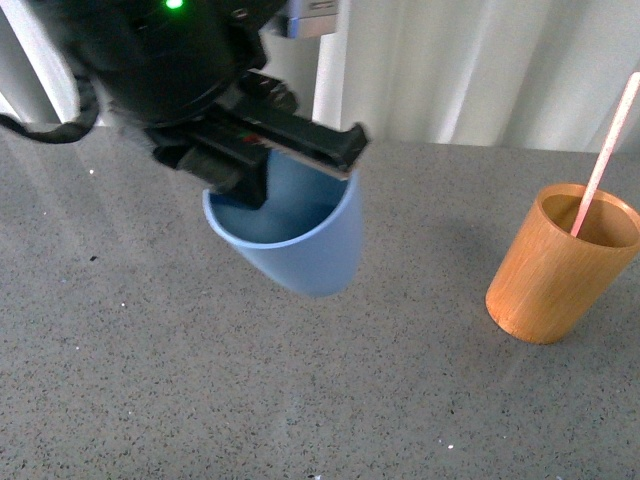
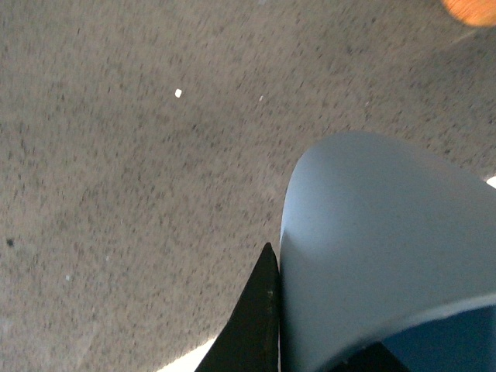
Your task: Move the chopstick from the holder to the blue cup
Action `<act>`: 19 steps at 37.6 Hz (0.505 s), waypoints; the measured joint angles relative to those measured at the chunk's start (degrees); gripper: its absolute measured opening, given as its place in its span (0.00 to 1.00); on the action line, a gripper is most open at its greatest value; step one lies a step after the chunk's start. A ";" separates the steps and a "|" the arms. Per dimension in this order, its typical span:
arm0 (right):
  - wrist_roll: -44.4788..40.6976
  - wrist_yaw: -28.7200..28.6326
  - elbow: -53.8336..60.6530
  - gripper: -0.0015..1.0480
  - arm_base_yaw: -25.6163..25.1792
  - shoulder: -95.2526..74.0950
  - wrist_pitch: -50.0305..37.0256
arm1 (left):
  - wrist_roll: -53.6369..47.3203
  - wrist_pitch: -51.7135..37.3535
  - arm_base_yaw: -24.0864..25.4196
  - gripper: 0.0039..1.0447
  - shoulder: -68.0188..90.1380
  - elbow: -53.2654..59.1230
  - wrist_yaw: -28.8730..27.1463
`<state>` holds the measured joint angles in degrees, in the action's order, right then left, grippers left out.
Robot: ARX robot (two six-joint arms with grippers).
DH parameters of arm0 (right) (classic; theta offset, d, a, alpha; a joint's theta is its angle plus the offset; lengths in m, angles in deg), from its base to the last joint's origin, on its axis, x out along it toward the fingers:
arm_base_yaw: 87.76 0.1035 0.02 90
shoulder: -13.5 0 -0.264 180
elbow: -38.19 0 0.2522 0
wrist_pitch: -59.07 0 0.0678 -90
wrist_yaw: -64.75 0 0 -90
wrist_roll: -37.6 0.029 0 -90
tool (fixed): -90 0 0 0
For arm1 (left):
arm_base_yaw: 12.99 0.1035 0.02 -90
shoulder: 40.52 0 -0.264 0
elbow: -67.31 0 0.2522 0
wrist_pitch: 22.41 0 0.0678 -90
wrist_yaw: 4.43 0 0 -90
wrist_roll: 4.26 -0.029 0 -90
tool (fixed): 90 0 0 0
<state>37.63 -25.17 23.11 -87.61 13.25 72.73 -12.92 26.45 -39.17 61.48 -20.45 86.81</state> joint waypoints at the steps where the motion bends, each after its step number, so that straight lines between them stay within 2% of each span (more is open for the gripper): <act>1: 0.00 0.00 0.00 0.90 0.00 0.00 0.00 | 0.28 -0.59 -0.74 0.03 0.66 -0.66 -0.39; 10: 0.00 0.00 0.00 0.90 0.00 0.00 0.00 | 3.93 -4.09 -5.62 0.03 10.08 -4.68 -2.49; 19: 0.00 0.00 0.00 0.90 0.00 0.00 0.00 | 5.35 -4.70 -6.19 0.03 17.62 -6.10 -5.16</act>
<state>37.63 -25.17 23.11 -87.61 13.25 72.73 -7.57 21.75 -45.35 79.10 -26.54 81.65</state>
